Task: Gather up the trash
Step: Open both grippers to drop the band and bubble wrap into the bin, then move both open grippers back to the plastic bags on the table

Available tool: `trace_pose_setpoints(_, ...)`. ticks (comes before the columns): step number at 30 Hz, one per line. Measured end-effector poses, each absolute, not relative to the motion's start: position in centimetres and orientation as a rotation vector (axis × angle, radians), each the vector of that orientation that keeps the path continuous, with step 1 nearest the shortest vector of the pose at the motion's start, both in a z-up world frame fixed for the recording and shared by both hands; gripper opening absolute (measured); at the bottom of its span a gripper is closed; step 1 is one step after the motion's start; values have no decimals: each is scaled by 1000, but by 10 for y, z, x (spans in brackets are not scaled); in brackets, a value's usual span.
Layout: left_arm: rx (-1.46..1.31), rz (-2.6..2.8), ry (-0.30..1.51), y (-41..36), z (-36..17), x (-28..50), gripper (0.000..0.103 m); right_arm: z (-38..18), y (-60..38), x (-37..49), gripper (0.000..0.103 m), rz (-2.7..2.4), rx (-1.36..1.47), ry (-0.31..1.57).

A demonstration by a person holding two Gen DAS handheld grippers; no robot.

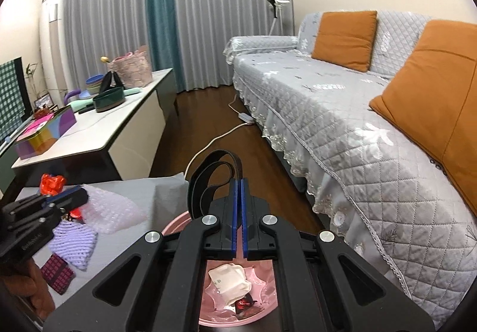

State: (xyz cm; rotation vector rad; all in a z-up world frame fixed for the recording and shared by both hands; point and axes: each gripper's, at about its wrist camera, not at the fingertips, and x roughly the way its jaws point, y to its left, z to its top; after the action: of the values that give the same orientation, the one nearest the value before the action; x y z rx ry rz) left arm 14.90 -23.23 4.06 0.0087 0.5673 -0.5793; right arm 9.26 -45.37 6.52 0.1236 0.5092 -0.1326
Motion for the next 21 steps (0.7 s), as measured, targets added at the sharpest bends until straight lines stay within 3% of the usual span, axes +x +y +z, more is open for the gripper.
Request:
trace_pose_setpoints(16, 37, -645, 639, -283, 14, 173, 6, 46, -471, 108, 3, -153, 147, 558)
trace_pose_setpoints(20, 43, -666, 659, -288, 12, 176, 7, 44, -474, 110, 8, -144, 160, 562)
trace_pose_setpoints(21, 48, -658, 665, -289, 11, 177, 12, 43, -474, 111, 16, -145, 163, 565)
